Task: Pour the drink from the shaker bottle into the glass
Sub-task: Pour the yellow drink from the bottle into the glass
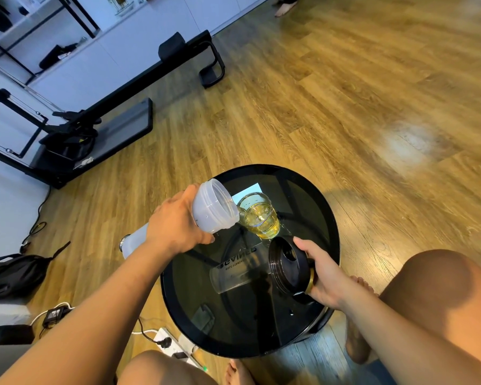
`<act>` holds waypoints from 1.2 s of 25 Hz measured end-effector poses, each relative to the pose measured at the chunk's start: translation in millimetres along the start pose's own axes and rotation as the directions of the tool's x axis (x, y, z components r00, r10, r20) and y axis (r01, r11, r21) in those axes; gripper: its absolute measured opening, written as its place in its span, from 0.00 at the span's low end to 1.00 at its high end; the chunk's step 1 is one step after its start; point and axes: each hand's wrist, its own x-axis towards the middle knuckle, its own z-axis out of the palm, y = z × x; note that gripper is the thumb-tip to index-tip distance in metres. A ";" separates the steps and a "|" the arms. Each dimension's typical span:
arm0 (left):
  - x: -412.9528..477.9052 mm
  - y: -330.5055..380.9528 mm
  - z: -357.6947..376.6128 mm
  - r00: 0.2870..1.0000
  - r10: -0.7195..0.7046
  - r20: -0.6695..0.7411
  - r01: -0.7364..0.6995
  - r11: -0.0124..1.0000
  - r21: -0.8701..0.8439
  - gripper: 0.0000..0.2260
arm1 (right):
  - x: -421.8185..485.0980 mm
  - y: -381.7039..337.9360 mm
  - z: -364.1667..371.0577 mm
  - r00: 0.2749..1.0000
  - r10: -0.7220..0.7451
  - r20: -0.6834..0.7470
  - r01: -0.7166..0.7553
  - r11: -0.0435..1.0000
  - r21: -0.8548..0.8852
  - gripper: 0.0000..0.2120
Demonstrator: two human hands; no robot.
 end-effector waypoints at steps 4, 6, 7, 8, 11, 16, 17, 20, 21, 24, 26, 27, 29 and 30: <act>0.3 -0.7 -1.3 1.000 -0.008 0.002 0.008 1.000 0.005 0.43 | 0.6 -0.2 -1.4 1.000 0.003 -0.018 -0.004 1.000 -0.019 0.31; 0.7 -0.5 -1.5 1.000 -0.008 0.001 0.008 1.000 0.008 0.43 | 1.0 0.1 -1.4 1.000 0.002 -0.013 -0.002 1.000 -0.027 0.31; 0.9 -0.2 -1.4 1.000 -0.007 -0.001 0.007 1.000 0.014 0.43 | 1.3 0.3 -1.4 1.000 0.002 -0.010 -0.002 1.000 -0.030 0.31; 1.0 -0.3 -1.3 1.000 -0.004 -0.004 0.004 1.000 0.019 0.43 | 1.3 0.5 -1.6 1.000 0.002 -0.008 -0.002 1.000 -0.031 0.31; 1.4 -0.8 -1.7 1.000 0.009 -0.009 -0.009 1.000 0.020 0.43 | 1.8 1.1 -1.6 1.000 0.002 -0.005 -0.003 0.999 -0.035 0.31; 3.4 -1.3 -2.6 1.000 0.004 -0.019 -0.003 0.999 0.045 0.44 | 1.3 0.7 -1.7 1.000 0.004 -0.006 -0.004 1.000 -0.017 0.30; 3.4 -1.2 -2.8 1.000 0.002 -0.019 -0.001 0.999 0.047 0.44 | 1.5 0.8 -1.5 1.000 0.005 -0.009 -0.005 1.000 -0.013 0.31; 3.8 -1.5 -2.9 1.000 0.004 -0.023 -0.003 0.999 0.047 0.44 | 1.1 0.4 -1.4 1.000 0.003 -0.016 -0.003 1.000 -0.009 0.31; 3.7 -1.4 -3.1 1.000 0.004 -0.023 -0.003 0.999 0.045 0.44 | 0.9 0.0 -1.1 1.000 0.002 -0.017 -0.002 1.000 -0.010 0.32; 3.5 -1.0 -4.1 1.000 0.005 -0.019 -0.005 0.999 0.043 0.44 | 0.3 -0.6 -0.5 1.000 0.004 -0.016 -0.004 1.000 -0.008 0.32; 3.8 -0.7 -4.8 1.000 0.008 -0.023 -0.007 0.999 0.050 0.45 | 0.1 -0.5 -0.1 1.000 0.005 -0.019 -0.005 1.000 -0.009 0.32; 3.9 -0.7 -5.2 1.000 0.009 -0.025 -0.008 0.999 0.052 0.45 | -0.2 -0.6 0.3 1.000 0.005 -0.018 -0.005 1.000 -0.013 0.32; 3.7 -0.6 -5.1 0.999 0.013 -0.030 -0.012 0.998 0.054 0.45 | -1.1 -0.7 0.8 1.000 0.002 -0.019 -0.002 1.000 -0.016 0.32; 3.8 -0.5 -4.9 0.999 0.015 -0.031 -0.013 0.998 0.057 0.44 | -1.3 -0.8 0.9 1.000 0.001 -0.017 -0.002 1.000 -0.014 0.32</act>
